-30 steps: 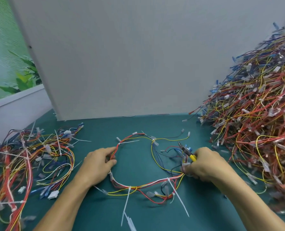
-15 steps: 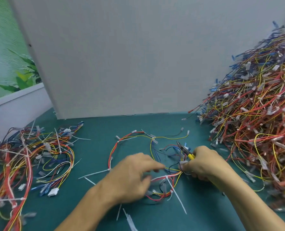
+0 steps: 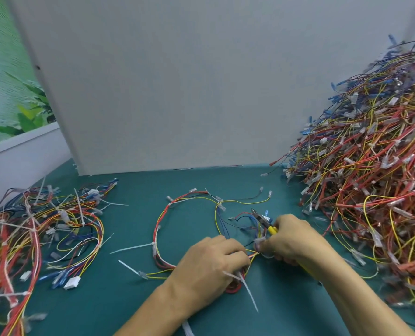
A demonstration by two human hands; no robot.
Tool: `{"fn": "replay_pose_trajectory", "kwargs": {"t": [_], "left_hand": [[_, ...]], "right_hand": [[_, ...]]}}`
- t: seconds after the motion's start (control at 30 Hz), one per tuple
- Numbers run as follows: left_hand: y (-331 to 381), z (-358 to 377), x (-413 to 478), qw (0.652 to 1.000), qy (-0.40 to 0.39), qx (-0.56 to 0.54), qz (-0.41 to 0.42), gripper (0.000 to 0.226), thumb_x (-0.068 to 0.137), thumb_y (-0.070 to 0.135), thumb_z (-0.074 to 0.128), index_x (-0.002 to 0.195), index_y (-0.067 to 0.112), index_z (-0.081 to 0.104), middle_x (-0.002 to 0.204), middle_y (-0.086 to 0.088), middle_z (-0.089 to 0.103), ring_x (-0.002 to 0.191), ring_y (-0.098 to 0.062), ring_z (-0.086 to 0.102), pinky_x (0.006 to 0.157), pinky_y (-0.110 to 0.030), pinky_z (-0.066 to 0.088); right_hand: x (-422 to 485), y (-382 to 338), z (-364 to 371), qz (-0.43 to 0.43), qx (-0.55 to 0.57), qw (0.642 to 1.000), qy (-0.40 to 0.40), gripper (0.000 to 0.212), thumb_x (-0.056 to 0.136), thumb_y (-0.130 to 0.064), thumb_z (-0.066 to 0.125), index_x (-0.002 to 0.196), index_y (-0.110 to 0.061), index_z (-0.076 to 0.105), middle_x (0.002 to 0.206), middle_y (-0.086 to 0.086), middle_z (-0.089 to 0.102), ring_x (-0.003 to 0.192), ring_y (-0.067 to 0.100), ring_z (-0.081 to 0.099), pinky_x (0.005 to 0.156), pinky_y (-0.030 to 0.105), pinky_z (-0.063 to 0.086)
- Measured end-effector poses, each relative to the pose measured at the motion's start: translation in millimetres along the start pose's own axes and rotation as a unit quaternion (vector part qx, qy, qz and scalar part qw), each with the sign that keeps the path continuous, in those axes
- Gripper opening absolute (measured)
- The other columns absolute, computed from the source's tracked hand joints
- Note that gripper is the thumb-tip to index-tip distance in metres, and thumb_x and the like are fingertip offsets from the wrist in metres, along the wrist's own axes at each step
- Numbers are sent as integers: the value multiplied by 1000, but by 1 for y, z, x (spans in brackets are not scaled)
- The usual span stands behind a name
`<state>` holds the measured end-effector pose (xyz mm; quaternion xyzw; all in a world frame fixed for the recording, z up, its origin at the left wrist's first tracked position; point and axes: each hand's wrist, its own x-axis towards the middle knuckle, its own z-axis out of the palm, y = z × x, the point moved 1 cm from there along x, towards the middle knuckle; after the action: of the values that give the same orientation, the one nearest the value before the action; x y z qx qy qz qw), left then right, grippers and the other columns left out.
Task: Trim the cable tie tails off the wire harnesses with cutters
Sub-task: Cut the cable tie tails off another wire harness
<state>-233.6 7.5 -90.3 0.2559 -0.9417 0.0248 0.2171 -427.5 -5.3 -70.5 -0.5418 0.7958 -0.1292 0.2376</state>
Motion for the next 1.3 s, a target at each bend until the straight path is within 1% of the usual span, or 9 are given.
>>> {"fn": "replay_pose_trajectory", "kwargs": {"t": [0.17,0.3,0.37,0.47,0.57,0.77,0.97,1.13,1.3], "left_hand": [[-10,8,-5,993,-20,-87,-73,9,86,18,63,82,11,66,87,-1,67,80,-24,56,72,-38,48],[-10,8,-5,994,-20,-96,-50,13,87,17,63,76,10,66,88,1,69,82,-24,56,74,-38,48],[-11,5,-6,992,-34,-115,-44,11,85,15,62,86,13,73,98,5,70,90,-21,58,79,-36,49],[-15,0,-9,988,-64,-129,-47,44,74,5,48,106,21,74,116,13,67,102,-15,55,90,-30,45],[-18,-2,-12,983,-76,-155,-61,59,68,-2,42,113,21,72,122,14,65,109,-14,54,96,-27,41],[-24,-1,-14,946,-44,-289,-141,27,86,14,60,109,20,74,116,13,67,108,1,58,97,-22,43],[-22,-1,-12,949,-12,-279,-149,17,81,18,72,97,23,77,93,13,64,86,0,61,81,-12,42],[-16,-3,-8,981,-70,-157,-88,26,84,17,56,99,25,76,96,6,64,89,-10,52,81,-19,40],[-14,-4,-7,972,-84,-188,-108,27,85,15,54,100,25,75,99,9,64,93,-3,51,87,-20,40]], "right_hand": [[-1,-1,1,12,-18,1000,-1,50,56,-55,75,86,-18,60,87,5,71,84,27,70,78,40,59],[-2,-1,0,18,-35,999,6,56,54,-60,73,90,-21,57,93,3,69,88,25,68,79,38,57],[-2,-1,0,18,-44,999,6,55,55,-59,74,93,-22,57,94,3,69,89,24,67,80,36,56],[0,3,-3,-1,5,1000,-27,42,62,-45,79,88,-17,63,84,8,72,68,23,65,62,30,55],[1,10,-13,-19,122,989,-79,29,75,-31,80,82,-6,65,64,11,66,43,18,50,45,23,44],[6,23,-33,-34,131,989,-51,29,87,-30,71,73,-6,64,48,-3,60,41,10,50,43,19,38],[4,15,-28,-108,76,990,-41,11,74,-18,75,75,-16,64,63,-4,64,61,14,58,64,28,45],[0,8,-16,-127,57,987,-77,11,69,-13,72,76,-13,64,61,-2,63,54,13,57,65,32,50],[0,8,-13,-126,62,987,-80,10,68,-10,70,72,-15,62,62,0,64,55,14,61,69,37,56]]}}
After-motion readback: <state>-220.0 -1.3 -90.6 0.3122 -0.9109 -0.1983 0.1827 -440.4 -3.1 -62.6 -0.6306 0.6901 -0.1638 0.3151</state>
